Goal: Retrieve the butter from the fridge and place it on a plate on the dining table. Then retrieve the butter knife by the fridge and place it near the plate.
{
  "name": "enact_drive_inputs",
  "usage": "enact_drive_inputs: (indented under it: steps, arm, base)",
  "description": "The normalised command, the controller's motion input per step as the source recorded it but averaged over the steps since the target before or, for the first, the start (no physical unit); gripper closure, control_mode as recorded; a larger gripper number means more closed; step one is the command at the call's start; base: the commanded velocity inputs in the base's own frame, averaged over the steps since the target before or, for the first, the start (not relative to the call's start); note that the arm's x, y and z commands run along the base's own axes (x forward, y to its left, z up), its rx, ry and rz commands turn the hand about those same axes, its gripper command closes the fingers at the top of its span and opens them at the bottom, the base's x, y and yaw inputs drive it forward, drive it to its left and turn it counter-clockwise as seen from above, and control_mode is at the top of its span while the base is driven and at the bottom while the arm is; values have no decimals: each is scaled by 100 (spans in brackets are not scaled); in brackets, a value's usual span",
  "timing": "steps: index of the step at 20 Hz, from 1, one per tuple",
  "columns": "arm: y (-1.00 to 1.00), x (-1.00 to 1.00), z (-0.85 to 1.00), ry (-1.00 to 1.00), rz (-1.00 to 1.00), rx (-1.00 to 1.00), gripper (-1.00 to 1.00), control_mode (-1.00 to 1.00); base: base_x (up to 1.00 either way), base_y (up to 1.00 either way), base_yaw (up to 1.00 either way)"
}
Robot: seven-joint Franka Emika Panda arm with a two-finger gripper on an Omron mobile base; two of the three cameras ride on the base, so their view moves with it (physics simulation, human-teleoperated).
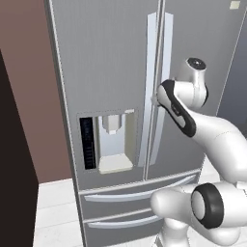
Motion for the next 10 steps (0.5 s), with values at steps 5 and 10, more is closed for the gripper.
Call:
enact_drive_inputs:
  steps: [5, 10]
  arm:
    - [1, 41, 0, -5, 1, 0, -100, -100]
    - [6, 19, 0, -10, 0, 0, -100, -100]
  base:
    - [0, 0, 0]
    - [0, 0, 0]
